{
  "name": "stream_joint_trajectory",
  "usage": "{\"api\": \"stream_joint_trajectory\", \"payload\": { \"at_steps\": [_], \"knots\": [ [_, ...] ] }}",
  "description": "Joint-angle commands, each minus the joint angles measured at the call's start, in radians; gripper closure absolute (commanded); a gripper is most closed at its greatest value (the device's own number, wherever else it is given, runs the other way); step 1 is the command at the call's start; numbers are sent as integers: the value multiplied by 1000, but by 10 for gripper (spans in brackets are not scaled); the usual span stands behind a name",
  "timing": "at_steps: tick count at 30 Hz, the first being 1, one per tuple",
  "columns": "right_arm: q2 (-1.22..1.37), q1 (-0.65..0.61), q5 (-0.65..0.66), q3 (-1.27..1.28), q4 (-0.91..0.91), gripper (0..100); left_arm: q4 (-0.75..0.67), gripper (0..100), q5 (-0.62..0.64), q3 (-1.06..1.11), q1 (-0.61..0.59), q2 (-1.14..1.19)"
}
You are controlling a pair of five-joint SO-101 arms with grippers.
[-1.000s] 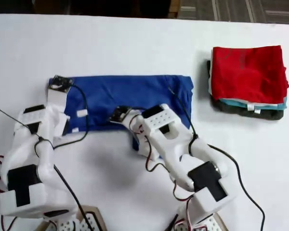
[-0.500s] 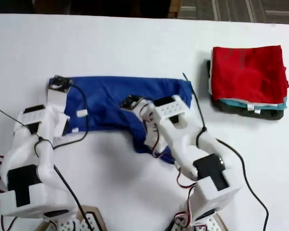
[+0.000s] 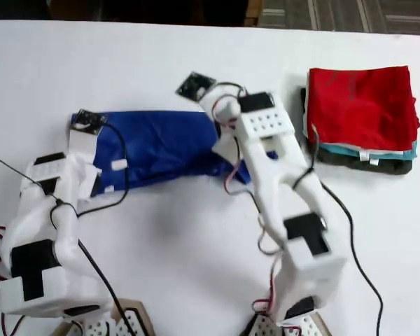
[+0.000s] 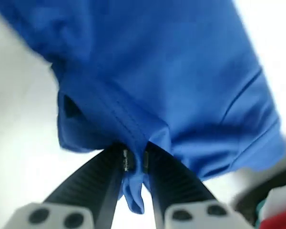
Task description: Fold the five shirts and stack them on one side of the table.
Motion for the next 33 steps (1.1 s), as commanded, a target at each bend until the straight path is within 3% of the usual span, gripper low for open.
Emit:
{"api": "stream_joint_trajectory", "payload": {
  "at_steps": [1, 5, 8, 12, 17, 22, 24, 28, 33],
  "knots": [
    [159, 10, 5, -258, 47, 981, -17, 974, -3, 5, 3, -18],
    [344, 13, 5, -522, 139, 975, -17, 974, -3, 5, 3, -18],
    [478, 33, -9, -704, 199, 906, -17, 974, -3, 5, 3, -18],
    [619, 96, -138, -944, 211, 810, -17, 974, -3, 5, 3, -18],
    [710, 160, -411, -1224, 263, 800, -17, 974, -3, 7, 3, -18],
    [717, 143, -420, -1430, 417, 801, -17, 974, -3, 7, 3, -18],
    [713, 145, -414, -1456, 424, 825, -17, 974, -3, 7, 3, -18],
    [656, 143, -304, -1386, 424, 991, -17, 974, -3, 7, 3, -18],
    [437, 142, -284, -1057, 424, 979, -17, 974, -3, 7, 3, -18]
  ]
}}
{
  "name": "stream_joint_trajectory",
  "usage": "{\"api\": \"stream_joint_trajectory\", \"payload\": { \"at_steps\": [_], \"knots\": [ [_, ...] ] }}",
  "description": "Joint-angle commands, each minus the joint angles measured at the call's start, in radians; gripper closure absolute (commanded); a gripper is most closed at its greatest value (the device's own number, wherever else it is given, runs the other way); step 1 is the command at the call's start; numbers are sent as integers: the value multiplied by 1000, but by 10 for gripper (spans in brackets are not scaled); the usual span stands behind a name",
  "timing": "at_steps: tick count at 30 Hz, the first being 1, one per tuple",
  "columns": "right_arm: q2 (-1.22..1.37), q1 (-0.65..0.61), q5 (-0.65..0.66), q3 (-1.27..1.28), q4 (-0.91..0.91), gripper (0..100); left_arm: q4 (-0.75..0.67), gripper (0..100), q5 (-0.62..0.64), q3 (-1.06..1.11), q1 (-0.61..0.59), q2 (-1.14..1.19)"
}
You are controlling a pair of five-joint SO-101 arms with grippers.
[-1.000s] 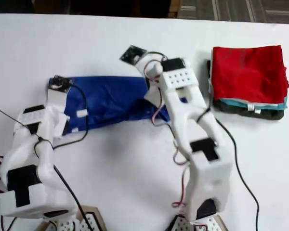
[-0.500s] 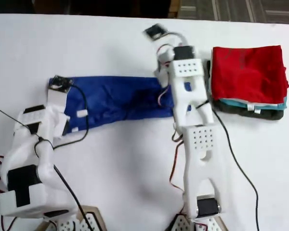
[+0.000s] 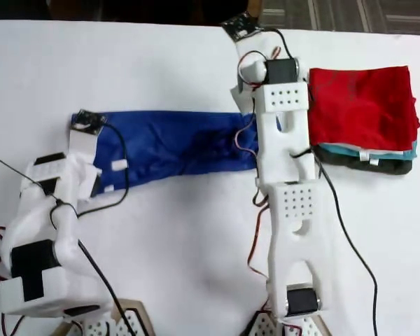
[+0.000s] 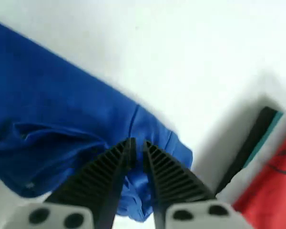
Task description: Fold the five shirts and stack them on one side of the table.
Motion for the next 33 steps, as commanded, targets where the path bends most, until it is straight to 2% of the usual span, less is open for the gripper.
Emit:
{"api": "stream_joint_trajectory", "payload": {
  "at_steps": [1, 5, 9, 16, 24, 33],
  "knots": [
    [-254, -4, 12, 245, 27, 981, -17, 974, 0, 4, 3, -18],
    [-461, -31, 17, 601, 24, 981, -17, 974, 0, 4, 3, -18],
    [-595, -93, 84, 898, -2, 981, -17, 974, 0, 4, 3, -18],
    [-638, -151, 97, 1200, -194, 981, -17, 974, 0, 4, 3, -18],
    [-634, -134, 97, 1292, -398, 981, -17, 974, 0, 4, 3, -18],
    [-453, -18, 94, 1183, -423, 981, -17, 974, 0, 4, 3, -18]
  ]
}}
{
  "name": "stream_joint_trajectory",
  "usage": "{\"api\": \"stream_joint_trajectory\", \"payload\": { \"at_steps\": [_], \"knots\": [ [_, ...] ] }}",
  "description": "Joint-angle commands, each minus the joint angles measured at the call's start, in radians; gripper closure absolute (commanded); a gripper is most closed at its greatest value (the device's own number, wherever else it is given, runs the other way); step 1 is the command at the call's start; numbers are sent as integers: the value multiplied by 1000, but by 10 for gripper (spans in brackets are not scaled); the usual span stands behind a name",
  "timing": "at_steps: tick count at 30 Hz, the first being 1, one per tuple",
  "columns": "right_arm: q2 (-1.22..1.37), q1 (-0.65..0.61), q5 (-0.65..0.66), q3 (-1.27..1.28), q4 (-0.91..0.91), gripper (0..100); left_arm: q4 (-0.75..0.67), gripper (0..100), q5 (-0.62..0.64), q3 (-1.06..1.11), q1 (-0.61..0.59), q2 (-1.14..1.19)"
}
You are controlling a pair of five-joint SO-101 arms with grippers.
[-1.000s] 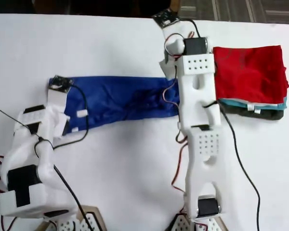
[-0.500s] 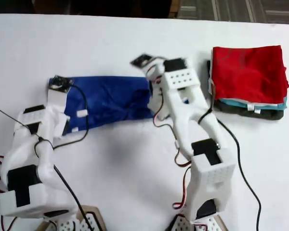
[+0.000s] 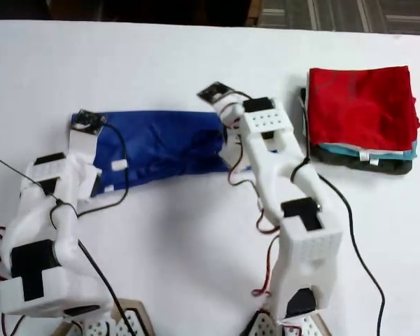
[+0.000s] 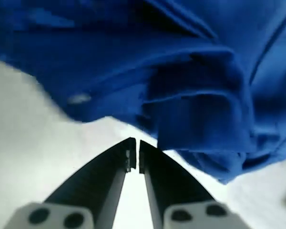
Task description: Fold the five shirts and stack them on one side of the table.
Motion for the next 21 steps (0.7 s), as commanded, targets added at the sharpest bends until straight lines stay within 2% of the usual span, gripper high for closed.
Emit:
{"api": "stream_joint_trajectory", "payload": {
  "at_steps": [1, 6, 12, 17, 21],
  "knots": [
    [48, 62, 3, -126, -10, 981, -17, 974, 0, 4, 3, -18],
    [150, 117, 0, -364, -10, 981, -17, 974, 0, 4, 3, -18],
    [328, 116, -5, -605, -4, 981, -18, 974, 0, 4, 3, -18],
    [395, 130, -180, -821, 19, 981, -18, 974, 0, 4, 3, -18],
    [398, 122, -259, -928, 139, 981, -18, 974, 0, 4, 3, -18]
  ]
}}
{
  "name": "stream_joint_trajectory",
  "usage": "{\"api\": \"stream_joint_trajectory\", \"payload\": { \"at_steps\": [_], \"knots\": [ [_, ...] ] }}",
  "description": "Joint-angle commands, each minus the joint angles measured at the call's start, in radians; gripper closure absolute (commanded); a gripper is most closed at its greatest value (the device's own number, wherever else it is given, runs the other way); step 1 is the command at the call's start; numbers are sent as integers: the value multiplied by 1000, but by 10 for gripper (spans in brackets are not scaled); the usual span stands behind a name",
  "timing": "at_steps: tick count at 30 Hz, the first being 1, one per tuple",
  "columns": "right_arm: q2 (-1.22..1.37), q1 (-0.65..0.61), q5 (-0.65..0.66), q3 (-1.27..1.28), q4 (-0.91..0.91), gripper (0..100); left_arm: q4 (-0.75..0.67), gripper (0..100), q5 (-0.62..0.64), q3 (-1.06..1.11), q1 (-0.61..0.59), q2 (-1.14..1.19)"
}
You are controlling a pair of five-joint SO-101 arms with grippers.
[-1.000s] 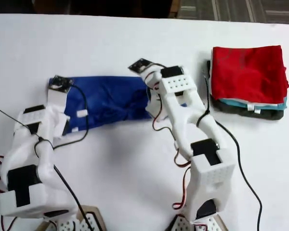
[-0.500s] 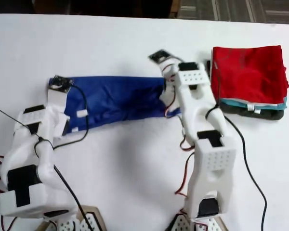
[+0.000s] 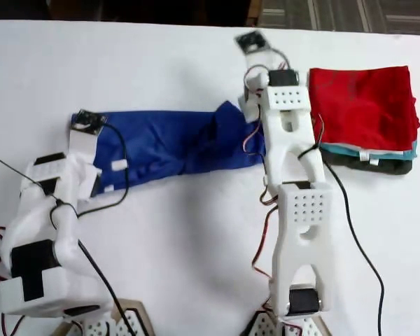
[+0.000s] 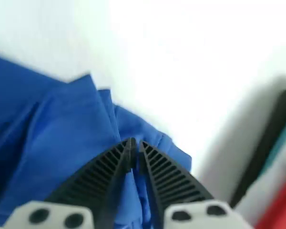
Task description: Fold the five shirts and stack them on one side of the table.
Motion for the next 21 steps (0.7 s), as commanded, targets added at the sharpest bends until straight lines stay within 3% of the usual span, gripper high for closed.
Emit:
{"api": "stream_joint_trajectory", "payload": {
  "at_steps": [1, 9, 21],
  "knots": [
    [-8, -1, -29, -118, 119, 981, -18, 974, 0, 4, 3, -18],
    [1, -113, 173, -160, 371, 981, -18, 974, 0, 4, 3, -18],
    [65, -302, 206, -44, 262, 981, -18, 974, 0, 4, 3, -18]
  ]
}}
